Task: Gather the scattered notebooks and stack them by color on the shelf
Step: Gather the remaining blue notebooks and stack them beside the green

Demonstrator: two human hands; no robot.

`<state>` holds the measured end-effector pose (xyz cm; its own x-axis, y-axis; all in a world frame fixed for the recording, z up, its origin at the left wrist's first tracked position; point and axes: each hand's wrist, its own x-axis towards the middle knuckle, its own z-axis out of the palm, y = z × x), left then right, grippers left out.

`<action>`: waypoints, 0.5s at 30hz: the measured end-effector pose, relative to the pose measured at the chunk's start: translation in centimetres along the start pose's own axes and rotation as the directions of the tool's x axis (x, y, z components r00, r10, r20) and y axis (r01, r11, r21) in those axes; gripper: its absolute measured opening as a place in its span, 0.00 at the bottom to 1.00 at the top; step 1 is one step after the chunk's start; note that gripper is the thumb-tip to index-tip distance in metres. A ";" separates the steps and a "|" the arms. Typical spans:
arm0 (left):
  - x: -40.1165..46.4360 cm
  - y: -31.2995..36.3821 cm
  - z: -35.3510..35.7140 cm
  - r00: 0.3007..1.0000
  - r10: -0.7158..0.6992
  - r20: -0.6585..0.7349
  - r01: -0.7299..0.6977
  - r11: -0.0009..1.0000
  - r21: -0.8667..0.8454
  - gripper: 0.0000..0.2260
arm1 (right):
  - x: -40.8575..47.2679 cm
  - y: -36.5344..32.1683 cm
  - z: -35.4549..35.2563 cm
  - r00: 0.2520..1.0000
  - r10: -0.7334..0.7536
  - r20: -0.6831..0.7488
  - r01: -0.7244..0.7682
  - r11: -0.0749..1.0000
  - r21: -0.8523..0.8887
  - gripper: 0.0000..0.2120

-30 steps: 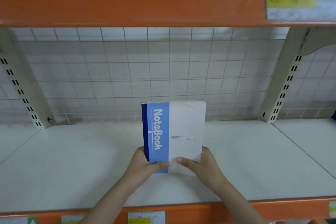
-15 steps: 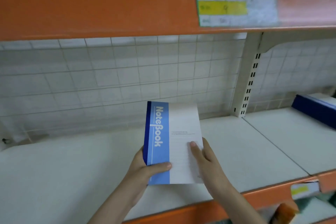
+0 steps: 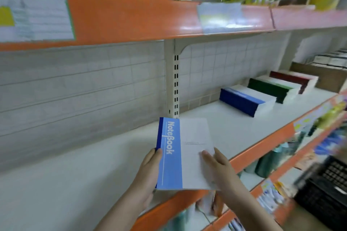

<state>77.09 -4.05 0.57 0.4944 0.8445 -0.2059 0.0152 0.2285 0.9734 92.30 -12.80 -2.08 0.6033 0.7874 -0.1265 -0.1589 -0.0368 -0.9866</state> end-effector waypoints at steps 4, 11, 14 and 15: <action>1.3 -0.5 8.4 0.991 -0.010 0.132 0.011 1.000 -0.010 0.11 | 0.5 -1.3 -8.1 0.989 0.015 -0.150 -0.003 0.997 0.082 0.08; 1.4 -3.0 22.8 0.946 -0.054 0.321 0.053 0.999 0.010 0.10 | -1.9 -2.9 -22.1 0.941 -0.007 -0.339 0.022 0.999 0.042 0.08; 1.1 -4.2 27.6 0.916 -0.059 0.397 0.052 0.998 0.031 0.10 | -3.4 -3.0 -26.4 0.925 0.001 -0.379 0.024 0.998 0.060 0.10; 1.1 -4.6 29.0 0.906 -0.068 0.417 0.052 0.997 0.048 0.09 | -3.8 -3.0 -27.6 0.921 -0.005 -0.391 0.034 0.997 0.069 0.10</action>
<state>102.80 -18.21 -1.23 0.8095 0.5479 -0.2107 0.0828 0.2488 0.9650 112.07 -32.70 -1.45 0.8614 0.4847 -0.1521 -0.1916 0.0327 -0.9809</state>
